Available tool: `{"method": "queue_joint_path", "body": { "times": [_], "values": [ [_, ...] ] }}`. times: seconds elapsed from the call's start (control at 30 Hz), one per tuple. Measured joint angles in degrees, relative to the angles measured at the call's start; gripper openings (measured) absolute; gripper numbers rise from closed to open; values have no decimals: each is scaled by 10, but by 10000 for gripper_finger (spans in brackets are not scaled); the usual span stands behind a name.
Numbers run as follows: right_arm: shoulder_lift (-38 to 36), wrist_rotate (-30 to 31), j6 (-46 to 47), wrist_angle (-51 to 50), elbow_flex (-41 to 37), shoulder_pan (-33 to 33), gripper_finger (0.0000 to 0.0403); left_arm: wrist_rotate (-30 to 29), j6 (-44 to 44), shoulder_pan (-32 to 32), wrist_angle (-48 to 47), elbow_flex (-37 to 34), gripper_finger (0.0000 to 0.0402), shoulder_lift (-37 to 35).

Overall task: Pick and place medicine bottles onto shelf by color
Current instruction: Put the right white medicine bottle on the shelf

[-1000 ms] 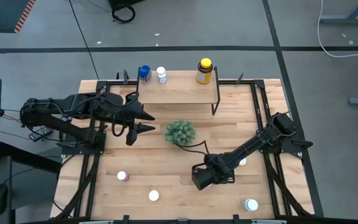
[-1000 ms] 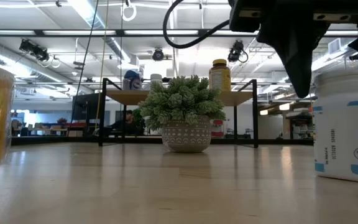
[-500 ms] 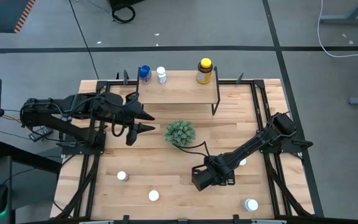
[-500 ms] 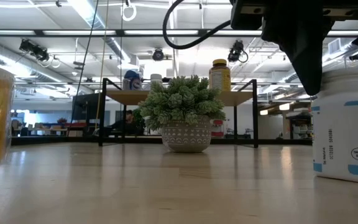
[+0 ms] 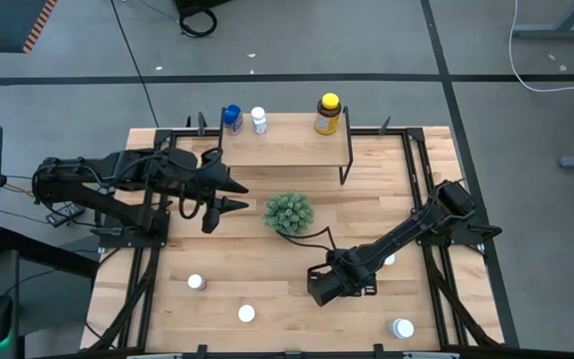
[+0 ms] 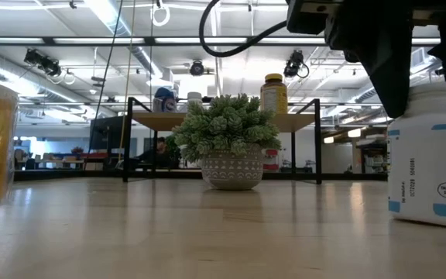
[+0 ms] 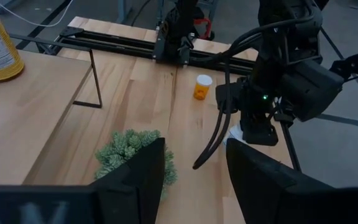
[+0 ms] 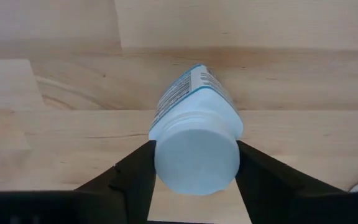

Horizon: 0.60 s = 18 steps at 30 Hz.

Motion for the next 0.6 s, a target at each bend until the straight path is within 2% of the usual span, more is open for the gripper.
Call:
{"method": "queue_joint_path", "body": {
  "times": [0.13,0.27,0.4,0.6],
  "values": [
    [0,0,-23,0,0,0,188,0,1,1,-1,0,172,0],
    [-3,-5,-67,-11,17,-6,192,0,0,6,-14,0,172,0],
    [-11,-2,-123,-59,75,-25,194,0,-1,8,-27,0,172,-7],
    [-10,21,-281,-166,177,-94,193,-2,-8,8,-32,0,172,-23]
  ]
}}
